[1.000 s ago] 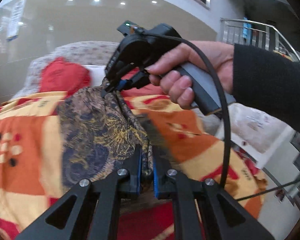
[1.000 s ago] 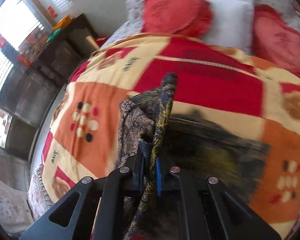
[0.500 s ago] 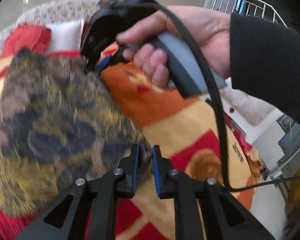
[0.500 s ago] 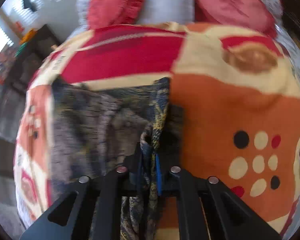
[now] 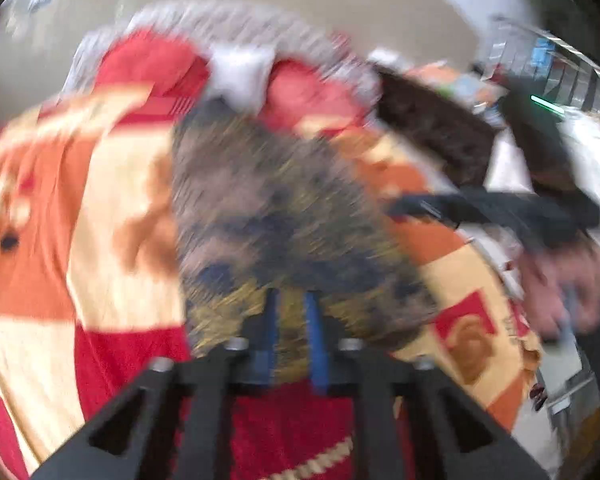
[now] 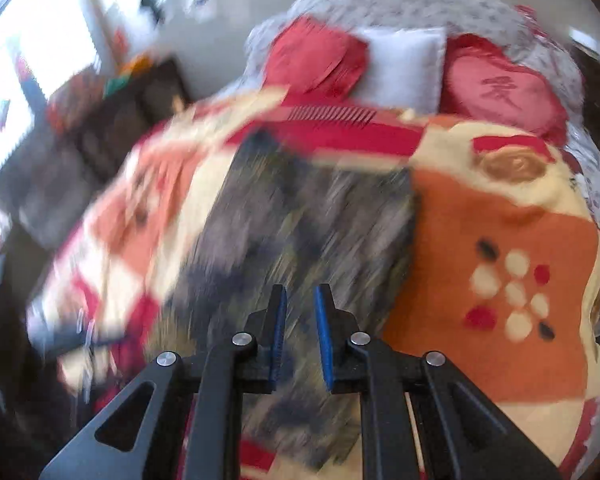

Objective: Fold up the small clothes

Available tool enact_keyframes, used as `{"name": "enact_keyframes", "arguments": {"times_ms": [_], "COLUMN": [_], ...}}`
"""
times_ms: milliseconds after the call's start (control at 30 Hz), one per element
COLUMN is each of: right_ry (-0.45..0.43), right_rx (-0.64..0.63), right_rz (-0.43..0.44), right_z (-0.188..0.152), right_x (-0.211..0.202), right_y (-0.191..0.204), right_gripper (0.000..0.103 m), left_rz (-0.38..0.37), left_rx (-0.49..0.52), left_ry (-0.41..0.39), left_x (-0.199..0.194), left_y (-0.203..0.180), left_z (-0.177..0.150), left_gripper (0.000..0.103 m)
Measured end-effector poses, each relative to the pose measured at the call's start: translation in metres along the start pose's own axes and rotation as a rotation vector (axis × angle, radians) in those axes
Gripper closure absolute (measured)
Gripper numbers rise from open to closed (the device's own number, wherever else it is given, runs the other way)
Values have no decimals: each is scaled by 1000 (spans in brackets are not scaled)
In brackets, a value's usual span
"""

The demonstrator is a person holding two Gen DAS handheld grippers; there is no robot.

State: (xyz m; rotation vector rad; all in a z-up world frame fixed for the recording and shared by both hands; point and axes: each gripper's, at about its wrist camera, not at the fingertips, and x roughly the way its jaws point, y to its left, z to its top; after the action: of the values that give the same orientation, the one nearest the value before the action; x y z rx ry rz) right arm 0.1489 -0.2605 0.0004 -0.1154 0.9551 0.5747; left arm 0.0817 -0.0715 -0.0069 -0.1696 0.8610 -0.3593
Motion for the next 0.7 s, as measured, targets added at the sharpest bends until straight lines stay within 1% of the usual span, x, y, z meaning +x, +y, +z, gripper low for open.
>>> {"name": "enact_keyframes", "arguments": {"times_ms": [33,67,100,133,167,233,267,300,367,400,433,500,533,567,600,633,667,700], "right_ry": [21,60,110,109,44,64,78,63,-27,-73,-118,-181,-202,-226,-231,-228,-220,-208], "right_rx": [-4,0,14,39,70,64,56,60,91,120,166,266,304,353,383,404,414,424], "right_rz": [-19,-58,-119,-138,-131,-125,-124,-124,-138,-152,-170,-190,-205,-237,-256,-270,-293,-295], "right_z": [-11,-24,-40,-52,-60,-58,-53,-44,-21,-9,5,29,38,51,60,68,75,79], "right_x": [10,26,43,51,46,38,33,25,7,1,-2,0,6,16,23,35,51,65], "right_y": [5,8,9,6,5,5,6,5,0,-5,-11,-22,-28,-34,-39,-46,-50,-55], "right_gripper": [103,103,103,103,103,103,103,103,103,103,103,103,103,103,103,103,103,103], "left_rz": [13,2,-11,-10,5,-15,-35,-36,-26,-15,1,43,65,86,118,152,161,176], "left_rx": [-19,-45,-55,-38,-21,-40,-50,-50,-51,-56,-62,-68,-62,-59,-60,-74,-97,-129], "left_ry": [78,128,115,93,95,95,68,32,-47,-90,-120,-168,-192,-205,-205,-184,-160,-117], "left_x": [20,34,36,33,28,18,11,5,-3,-3,0,18,31,44,62,81,95,114], "left_y": [7,14,15,14,9,7,6,5,6,7,7,6,5,4,5,9,13,22], "left_z": [-9,-18,-25,-28,-26,-19,-7,4,34,56,75,115,135,145,160,171,174,175], "left_gripper": [96,98,98,98,98,98,98,98,90,81,72,65,64,63,62,62,62,62]}}
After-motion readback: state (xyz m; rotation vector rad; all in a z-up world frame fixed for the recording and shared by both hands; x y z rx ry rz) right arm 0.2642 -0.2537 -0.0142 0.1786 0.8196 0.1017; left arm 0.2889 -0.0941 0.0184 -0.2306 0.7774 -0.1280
